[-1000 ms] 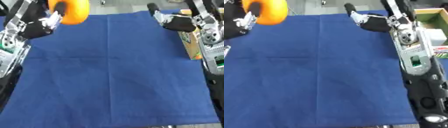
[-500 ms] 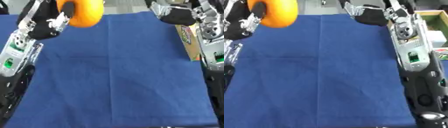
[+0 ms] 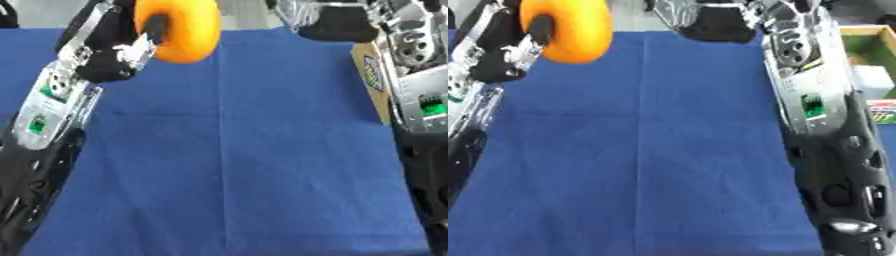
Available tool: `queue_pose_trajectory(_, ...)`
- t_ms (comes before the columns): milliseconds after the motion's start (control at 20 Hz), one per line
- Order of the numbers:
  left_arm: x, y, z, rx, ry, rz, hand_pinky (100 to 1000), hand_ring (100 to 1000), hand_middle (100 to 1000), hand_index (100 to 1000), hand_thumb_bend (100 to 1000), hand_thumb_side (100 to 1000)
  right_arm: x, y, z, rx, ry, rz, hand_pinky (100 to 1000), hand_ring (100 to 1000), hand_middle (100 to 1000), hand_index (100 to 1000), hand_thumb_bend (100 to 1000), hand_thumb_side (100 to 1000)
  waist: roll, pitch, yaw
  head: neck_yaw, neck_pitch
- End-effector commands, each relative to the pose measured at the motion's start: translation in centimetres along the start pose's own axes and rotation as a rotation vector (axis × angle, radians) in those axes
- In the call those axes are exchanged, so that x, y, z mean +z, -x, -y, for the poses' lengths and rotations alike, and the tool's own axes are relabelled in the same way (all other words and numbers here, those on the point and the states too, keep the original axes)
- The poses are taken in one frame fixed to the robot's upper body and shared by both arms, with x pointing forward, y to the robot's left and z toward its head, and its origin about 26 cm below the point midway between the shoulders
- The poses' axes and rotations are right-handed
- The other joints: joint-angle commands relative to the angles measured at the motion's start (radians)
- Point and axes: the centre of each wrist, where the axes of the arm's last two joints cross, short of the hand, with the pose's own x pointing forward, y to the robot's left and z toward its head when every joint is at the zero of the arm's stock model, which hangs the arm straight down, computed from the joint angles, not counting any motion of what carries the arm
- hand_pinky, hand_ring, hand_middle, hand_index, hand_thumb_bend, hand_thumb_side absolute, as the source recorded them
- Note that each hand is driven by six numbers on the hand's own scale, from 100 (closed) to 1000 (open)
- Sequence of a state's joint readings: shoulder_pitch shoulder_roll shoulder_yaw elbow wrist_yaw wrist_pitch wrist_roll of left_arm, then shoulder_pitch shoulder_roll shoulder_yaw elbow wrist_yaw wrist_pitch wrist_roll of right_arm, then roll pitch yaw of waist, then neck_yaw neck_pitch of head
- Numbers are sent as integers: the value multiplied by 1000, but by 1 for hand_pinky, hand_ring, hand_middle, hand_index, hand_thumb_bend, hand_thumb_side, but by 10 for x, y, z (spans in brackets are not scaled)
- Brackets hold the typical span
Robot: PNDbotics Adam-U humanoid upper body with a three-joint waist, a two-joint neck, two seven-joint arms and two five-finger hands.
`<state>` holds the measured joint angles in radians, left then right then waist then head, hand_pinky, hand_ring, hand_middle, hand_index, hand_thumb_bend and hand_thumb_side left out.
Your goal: Pick up the objects with one hand, pass them to the other hand, and then place them into the box on the other side of the table.
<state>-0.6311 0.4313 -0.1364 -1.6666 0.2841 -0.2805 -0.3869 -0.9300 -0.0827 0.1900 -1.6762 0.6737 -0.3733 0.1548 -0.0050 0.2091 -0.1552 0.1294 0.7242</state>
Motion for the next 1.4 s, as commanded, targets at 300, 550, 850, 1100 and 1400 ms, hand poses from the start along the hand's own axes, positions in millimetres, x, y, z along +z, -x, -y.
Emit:
queue_pose_trajectory(300,-18,3,1,-56,17,39,670,291,318,370,100,305,-12,-12,-7,-20,-71,83,941,832,829,916,301,407,-16,-34,3,16,-11)
queue_pose_trajectory(550,-25,4,4,-63,2,59,670,299,322,374,100,303,-12,-14,-15,-57,-114,105,939,830,829,917,301,408,-19,-35,6,27,-8)
queue_pose_trajectory(850,-28,3,8,-79,-10,71,671,307,327,379,100,301,-6,-11,-18,-80,-144,93,935,829,829,920,303,409,-20,-36,6,32,-5)
queue_pose_trajectory(1100,-28,-1,8,-86,-28,89,670,311,333,384,100,298,0,-7,-19,-82,-160,70,933,831,832,926,308,414,-19,-37,4,33,-26)
queue_pose_trajectory(1400,-28,-5,8,-99,-41,105,672,321,343,391,100,294,6,-4,-19,-76,-184,46,930,831,833,927,309,415,-15,-39,3,33,-72)
